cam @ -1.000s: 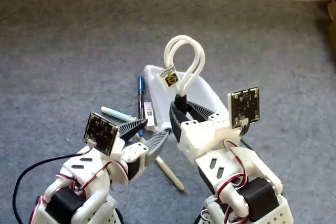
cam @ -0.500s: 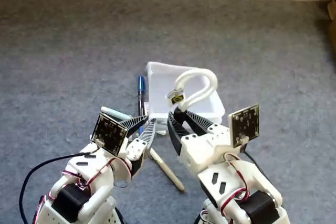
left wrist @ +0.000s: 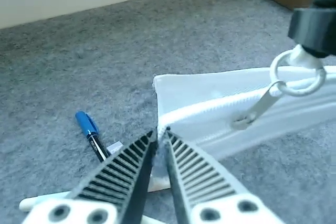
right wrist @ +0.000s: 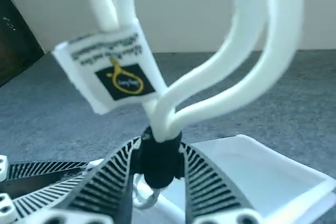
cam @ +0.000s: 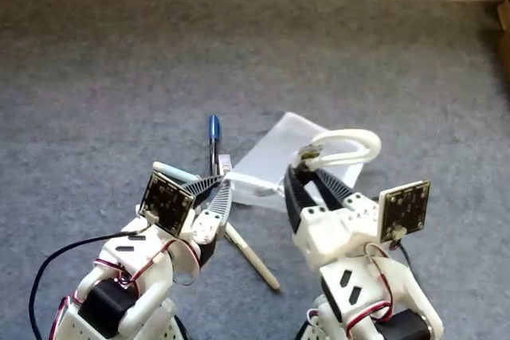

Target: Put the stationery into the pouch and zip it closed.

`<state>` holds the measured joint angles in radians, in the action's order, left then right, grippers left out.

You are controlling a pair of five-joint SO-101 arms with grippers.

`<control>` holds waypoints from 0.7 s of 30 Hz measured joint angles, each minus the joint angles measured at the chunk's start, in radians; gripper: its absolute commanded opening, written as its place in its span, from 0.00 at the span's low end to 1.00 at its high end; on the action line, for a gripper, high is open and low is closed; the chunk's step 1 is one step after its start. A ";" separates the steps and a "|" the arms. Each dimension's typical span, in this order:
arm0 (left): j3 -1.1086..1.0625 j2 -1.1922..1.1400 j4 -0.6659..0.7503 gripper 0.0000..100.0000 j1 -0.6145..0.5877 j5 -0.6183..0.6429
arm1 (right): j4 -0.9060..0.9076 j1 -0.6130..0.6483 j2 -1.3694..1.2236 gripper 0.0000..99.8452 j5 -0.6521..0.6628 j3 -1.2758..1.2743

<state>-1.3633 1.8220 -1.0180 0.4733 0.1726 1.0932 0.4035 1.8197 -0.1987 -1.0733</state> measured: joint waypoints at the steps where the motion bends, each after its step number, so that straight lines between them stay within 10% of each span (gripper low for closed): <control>1: 0.000 0.000 0.000 0.01 0.000 0.000 | 0.000 -0.015 0.000 0.00 0.000 0.000; 21: -0.002 0.000 0.000 0.01 -0.068 0.002 | 0.000 -0.350 0.012 0.00 0.044 0.002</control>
<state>-1.3648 1.8220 -1.0180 0.4058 0.1741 1.0932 0.0537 1.8320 -0.1542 -1.0717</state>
